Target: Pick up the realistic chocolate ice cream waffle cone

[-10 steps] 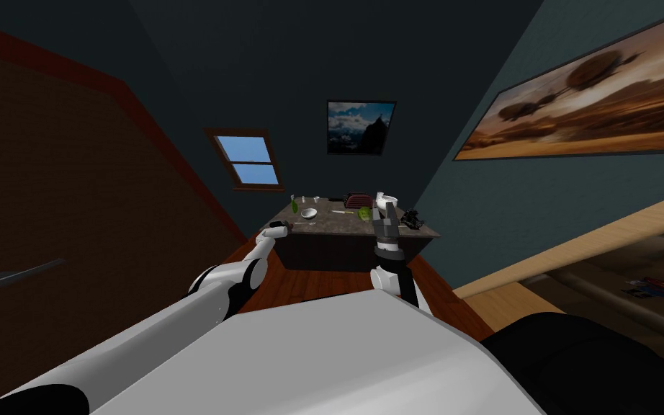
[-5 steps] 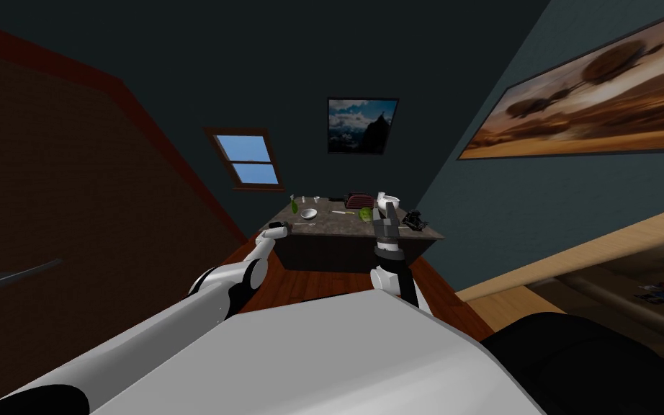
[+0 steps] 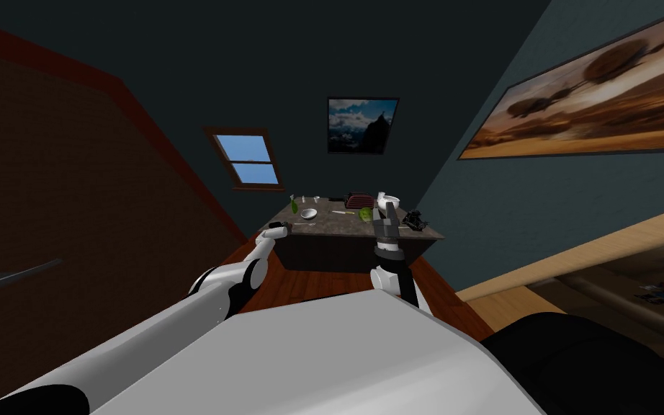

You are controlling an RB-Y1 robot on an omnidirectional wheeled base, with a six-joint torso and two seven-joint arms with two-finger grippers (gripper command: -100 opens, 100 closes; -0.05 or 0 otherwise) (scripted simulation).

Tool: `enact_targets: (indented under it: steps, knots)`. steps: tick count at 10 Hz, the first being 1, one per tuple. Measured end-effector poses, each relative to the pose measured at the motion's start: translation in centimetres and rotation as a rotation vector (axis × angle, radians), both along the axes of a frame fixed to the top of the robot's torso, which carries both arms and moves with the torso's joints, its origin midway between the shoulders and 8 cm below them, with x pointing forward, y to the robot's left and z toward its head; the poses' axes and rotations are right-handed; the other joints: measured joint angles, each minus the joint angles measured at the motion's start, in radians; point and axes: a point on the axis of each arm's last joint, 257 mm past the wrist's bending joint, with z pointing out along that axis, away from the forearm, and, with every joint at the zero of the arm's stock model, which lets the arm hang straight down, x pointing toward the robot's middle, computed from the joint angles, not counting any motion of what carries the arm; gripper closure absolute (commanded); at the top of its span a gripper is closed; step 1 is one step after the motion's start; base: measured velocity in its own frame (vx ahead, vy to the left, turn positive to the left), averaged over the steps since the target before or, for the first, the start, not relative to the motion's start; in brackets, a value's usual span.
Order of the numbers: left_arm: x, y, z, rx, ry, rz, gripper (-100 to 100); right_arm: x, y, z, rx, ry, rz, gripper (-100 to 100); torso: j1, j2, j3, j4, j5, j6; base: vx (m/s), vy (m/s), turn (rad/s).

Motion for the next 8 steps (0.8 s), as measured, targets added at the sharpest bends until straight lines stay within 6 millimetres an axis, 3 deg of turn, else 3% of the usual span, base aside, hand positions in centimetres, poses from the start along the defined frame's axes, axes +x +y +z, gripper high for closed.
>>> enact_targets:
  steps: [7, 8]
  knots:
    - [0.61, 0.04, 0.98, 0.001, 0.002, 0.019, 100, 0.00, 0.00, 0.00, 0.000, 0.000, 0.000, 0, 0.001, 0.004, 0.003, 0.001, 0.000, 0.000, -0.048, 0.017, -0.026]
    - [0.61, 0.03, 0.98, 0.000, 0.002, 0.020, 0, 0.00, 0.00, 0.00, 0.000, 0.000, 0.000, 0, 0.000, 0.003, 0.002, 0.001, 0.000, 0.000, 0.000, 0.000, 0.000]
